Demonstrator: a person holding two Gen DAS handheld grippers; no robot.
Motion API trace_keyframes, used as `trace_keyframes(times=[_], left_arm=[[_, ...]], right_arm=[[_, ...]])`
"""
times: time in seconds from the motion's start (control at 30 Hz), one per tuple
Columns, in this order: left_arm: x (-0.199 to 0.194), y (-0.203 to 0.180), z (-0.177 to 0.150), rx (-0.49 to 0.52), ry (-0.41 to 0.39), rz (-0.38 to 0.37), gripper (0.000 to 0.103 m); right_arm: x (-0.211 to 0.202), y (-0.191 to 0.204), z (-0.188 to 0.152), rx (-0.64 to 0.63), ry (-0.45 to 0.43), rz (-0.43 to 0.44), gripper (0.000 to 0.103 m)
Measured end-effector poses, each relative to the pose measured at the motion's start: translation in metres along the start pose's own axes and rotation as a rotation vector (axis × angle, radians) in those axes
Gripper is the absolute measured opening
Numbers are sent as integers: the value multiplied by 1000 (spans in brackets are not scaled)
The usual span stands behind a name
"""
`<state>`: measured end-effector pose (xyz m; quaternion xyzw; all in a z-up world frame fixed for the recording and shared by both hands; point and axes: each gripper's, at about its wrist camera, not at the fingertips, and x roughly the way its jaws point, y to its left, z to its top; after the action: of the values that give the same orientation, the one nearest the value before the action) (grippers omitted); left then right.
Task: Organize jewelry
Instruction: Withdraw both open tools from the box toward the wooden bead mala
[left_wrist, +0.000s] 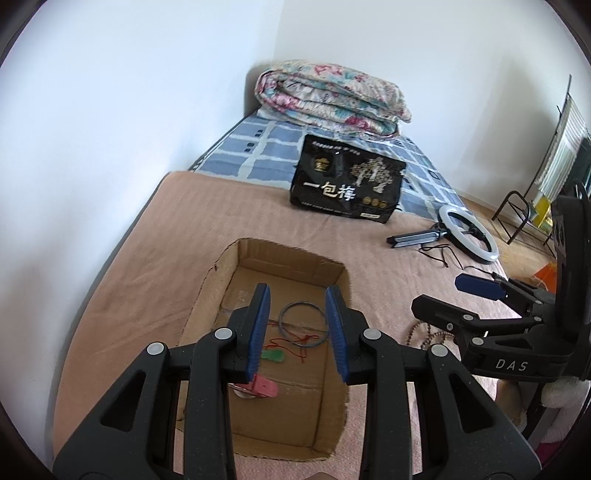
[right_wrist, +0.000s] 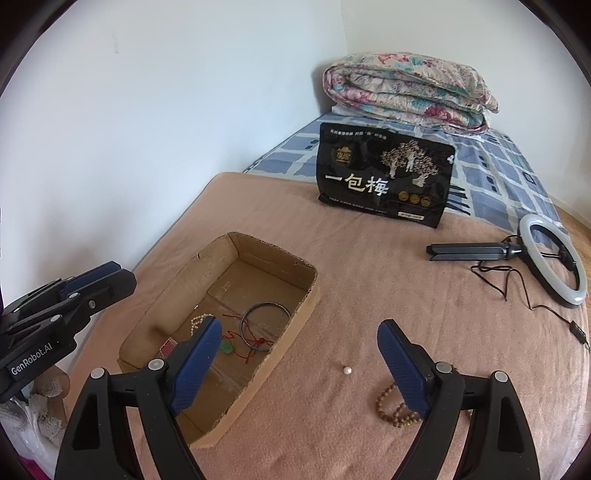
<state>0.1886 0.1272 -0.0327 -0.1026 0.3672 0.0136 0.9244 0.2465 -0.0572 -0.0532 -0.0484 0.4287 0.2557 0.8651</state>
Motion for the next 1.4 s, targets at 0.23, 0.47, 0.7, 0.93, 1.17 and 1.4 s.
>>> trace_keyframes(times=[0.23, 0.47, 0.7, 0.93, 1.17, 1.4], left_arm=[[-16, -35, -5, 70, -32, -18, 31], [-24, -66, -13, 134, -43, -47, 48], [-15, -86, -21, 153, -12, -77, 48], [-4, -100, -28, 163, 23, -105, 48], [13, -112, -35, 180, 73, -125, 48], [30, -126, -41, 193, 118, -150, 48]], right_arm=[[-27, -18, -10, 16, -27, -31, 93], [-52, -40, -27, 7, -40, -97, 99], [-77, -77, -43, 33, -42, -174, 103], [-84, -126, -62, 140, -31, -209, 103], [-76, -164, -87, 227, 21, -221, 103], [-75, -188, -99, 276, 36, -237, 103]])
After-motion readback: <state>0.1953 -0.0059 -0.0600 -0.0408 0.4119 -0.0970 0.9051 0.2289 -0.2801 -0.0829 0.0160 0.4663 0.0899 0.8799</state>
